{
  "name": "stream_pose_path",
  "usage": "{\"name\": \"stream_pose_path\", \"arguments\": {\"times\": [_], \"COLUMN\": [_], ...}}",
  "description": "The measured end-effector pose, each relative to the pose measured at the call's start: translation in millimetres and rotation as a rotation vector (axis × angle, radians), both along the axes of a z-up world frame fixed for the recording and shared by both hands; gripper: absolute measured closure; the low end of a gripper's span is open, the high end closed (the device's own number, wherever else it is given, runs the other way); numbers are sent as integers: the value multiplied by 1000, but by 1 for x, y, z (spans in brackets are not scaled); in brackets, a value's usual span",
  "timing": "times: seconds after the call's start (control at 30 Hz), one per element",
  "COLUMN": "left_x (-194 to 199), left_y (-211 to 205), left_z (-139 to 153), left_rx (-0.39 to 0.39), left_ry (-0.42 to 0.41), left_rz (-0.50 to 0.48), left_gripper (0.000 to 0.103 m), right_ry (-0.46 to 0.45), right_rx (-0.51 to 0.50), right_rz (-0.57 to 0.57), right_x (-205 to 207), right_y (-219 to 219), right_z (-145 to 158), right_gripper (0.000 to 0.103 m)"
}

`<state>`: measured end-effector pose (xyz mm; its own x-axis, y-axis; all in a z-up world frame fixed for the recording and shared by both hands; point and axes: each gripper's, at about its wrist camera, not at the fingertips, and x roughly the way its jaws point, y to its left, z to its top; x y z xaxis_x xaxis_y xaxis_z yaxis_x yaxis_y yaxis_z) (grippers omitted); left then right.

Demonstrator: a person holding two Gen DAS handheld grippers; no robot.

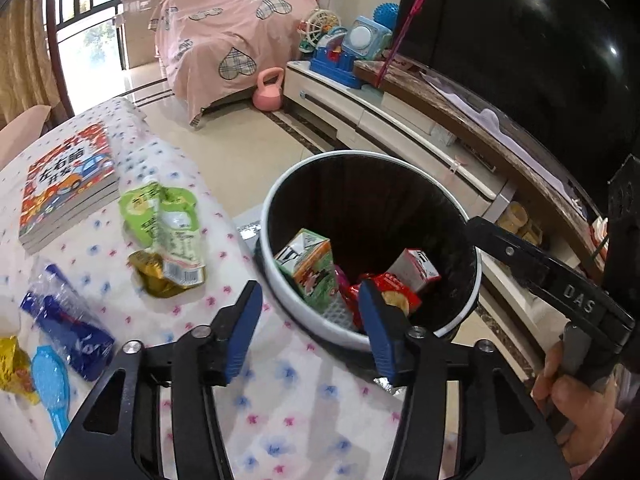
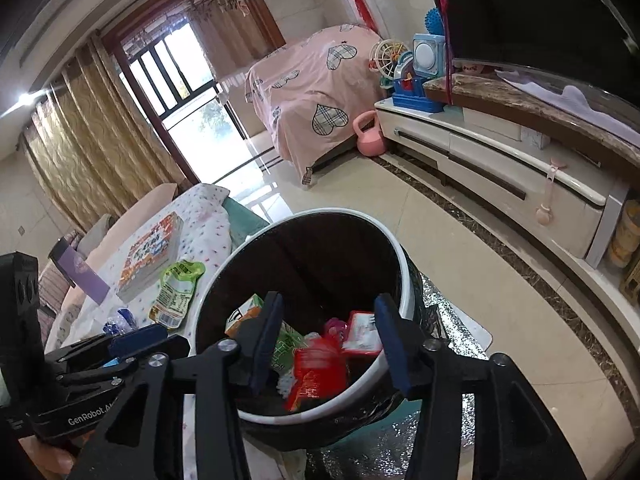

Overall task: Collect trash
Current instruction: 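Move both tools back to the remaining trash on the bed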

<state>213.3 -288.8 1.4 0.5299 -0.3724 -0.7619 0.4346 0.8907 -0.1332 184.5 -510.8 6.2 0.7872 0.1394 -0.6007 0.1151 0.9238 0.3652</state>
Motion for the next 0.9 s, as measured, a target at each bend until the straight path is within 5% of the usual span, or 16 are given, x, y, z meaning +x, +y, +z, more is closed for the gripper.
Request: {"name": "stream_pose_path", "arguments": {"times": [0.23,0.43,0.9], "left_x": [-22,-42,-78], "left_y": [36,78,200], "left_z": [-2,-4,-15], "left_rx": [-24,-61,-120], "left_ry": [-10,-11,-15], "left_rz": [41,107,332], "left_gripper": [44,43,39], "right_ry": [-20,-40,-41], "right_rx": [44,55,46], "right_rz": [16,72,217], "right_x": [-16,-33,-45], "right_y": [15,49,144], "right_z": [2,4,-10], "right_gripper": [26,15,6]}}
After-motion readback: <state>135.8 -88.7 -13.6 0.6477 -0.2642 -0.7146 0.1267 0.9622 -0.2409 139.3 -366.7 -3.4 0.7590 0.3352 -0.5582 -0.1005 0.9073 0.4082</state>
